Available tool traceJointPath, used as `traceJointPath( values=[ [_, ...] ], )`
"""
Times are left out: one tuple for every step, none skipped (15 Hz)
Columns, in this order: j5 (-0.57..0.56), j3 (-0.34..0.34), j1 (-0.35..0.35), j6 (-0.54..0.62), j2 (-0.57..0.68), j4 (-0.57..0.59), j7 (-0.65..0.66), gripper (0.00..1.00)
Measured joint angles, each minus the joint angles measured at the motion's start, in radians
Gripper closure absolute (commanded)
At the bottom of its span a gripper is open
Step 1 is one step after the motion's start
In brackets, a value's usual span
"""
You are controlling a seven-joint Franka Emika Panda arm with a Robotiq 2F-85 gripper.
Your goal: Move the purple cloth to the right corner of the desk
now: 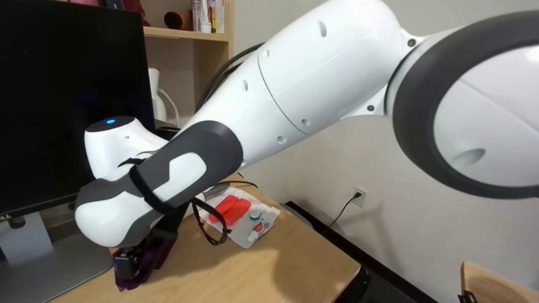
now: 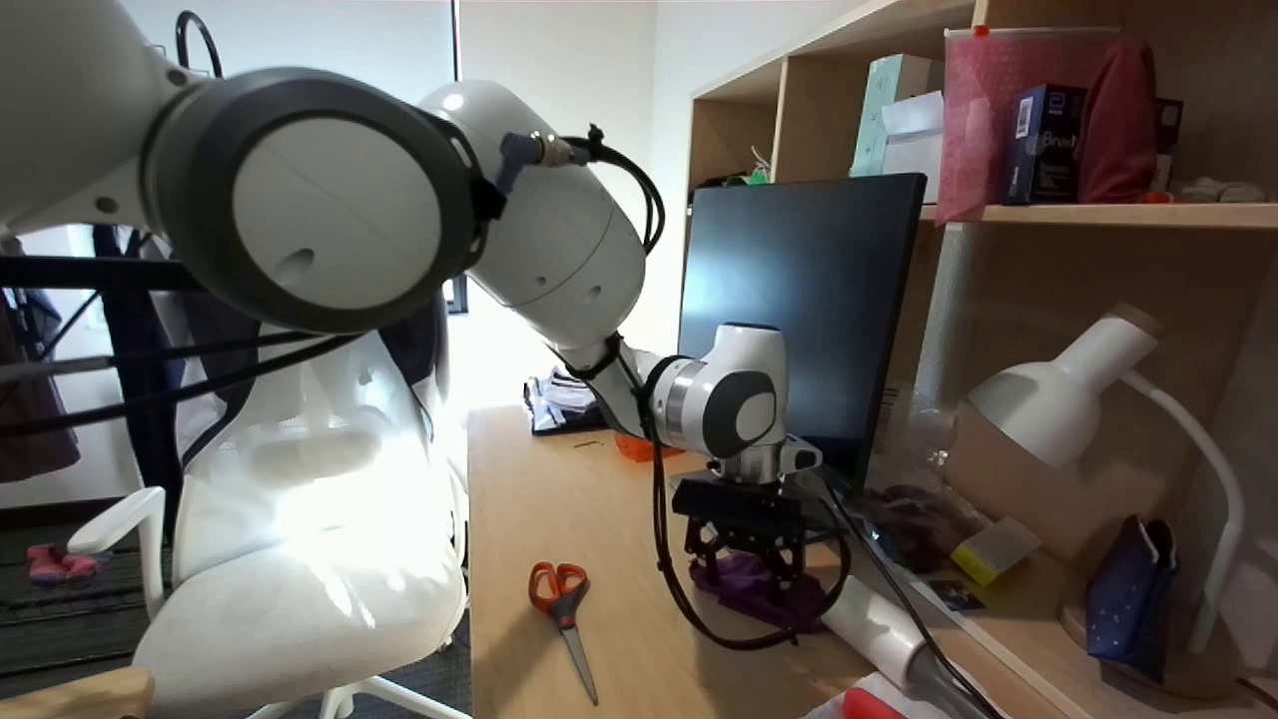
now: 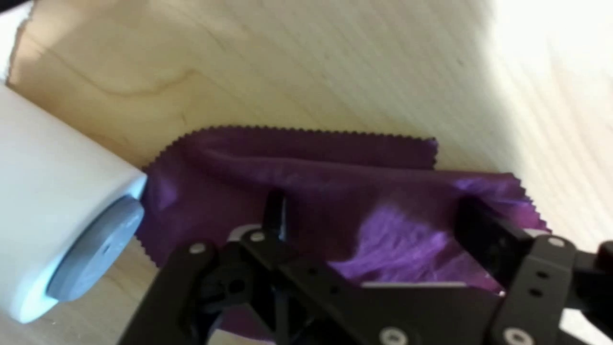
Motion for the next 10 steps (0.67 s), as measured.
traceJointPath(
  values=[
    [0.002,0.007,-0.004,-0.013,0.000,0.004,0.000,0.47],
    [0.005,0.011,-0.006,-0.023,0.000,0.008,0.000,0.55],
    [0.006,0.014,-0.008,-0.034,0.000,0.012,0.000,0.60],
    [0.007,0.017,-0.009,-0.045,0.000,0.016,0.000,0.67],
    [0.008,0.021,-0.011,-0.055,0.000,0.019,0.000,0.73],
    [0.009,0.027,-0.015,-0.060,0.000,0.021,-0.001,0.81],
    [0.010,0.034,-0.019,-0.062,-0.001,0.021,-0.002,0.86],
    [0.012,0.039,-0.022,-0.066,-0.002,0.021,-0.004,0.92],
    [0.012,0.044,-0.025,-0.071,-0.003,0.020,-0.006,0.94],
    [0.012,0.048,-0.027,-0.077,-0.006,0.019,-0.008,0.97]
  ],
)
